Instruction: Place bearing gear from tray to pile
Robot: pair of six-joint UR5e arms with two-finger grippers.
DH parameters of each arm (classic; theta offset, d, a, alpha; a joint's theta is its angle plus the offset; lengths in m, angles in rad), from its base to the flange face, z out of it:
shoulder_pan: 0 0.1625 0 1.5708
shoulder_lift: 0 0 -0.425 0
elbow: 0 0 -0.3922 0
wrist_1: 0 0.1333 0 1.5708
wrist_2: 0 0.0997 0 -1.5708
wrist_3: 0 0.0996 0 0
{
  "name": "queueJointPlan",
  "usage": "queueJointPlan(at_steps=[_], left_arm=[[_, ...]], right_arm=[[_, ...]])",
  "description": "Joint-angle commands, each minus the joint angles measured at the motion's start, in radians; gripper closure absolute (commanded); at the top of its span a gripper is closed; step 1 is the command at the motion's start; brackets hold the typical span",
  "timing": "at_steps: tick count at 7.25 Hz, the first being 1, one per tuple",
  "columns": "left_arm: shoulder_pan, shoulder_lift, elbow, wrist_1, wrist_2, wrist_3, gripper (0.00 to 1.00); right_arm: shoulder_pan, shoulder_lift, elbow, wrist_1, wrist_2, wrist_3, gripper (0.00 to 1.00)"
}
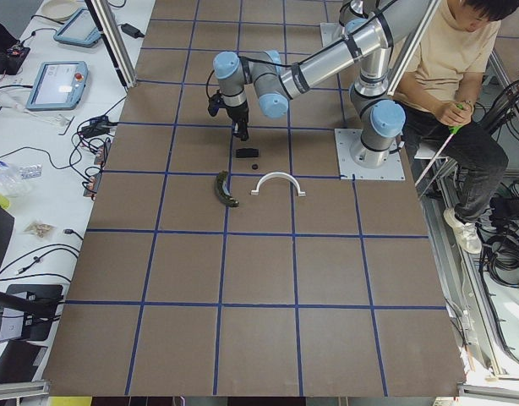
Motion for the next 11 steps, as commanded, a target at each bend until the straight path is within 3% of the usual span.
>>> queueJointPlan(at_steps=[1, 3, 6, 7, 8, 11], left_arm=[[0.05, 0.016, -0.121, 0.059, -0.001, 0.124, 1.0], [0.062, 0.033, -0.238, 0.213, -0.006, 0.07, 1.0], [0.067, 0.036, -0.251, 0.247, -0.006, 0.066, 1.0], [0.072, 0.039, -0.248, 0.247, -0.009, 0.069, 0.44], [0.073, 0.038, -0.248, 0.247, -0.027, 0.069, 0.0], [0.052, 0.071, -0.153, 0.182, -0.03, 0.063, 0.0]], right_arm=[[0.0, 0.0, 0.001, 0.001, -0.005, 0.004, 0.0], [0.0, 0.001, 0.001, 0.001, -0.002, 0.0, 0.0], [0.0, 0.001, 0.001, 0.0, 0.001, 0.0, 0.0], [0.0, 0.001, 0.001, 0.001, -0.007, 0.0, 0.0], [0.0, 0.001, 0.001, 0.001, -0.007, 0.0, 0.0], [0.0, 0.001, 0.001, 0.0, -0.001, 0.0, 0.0]])
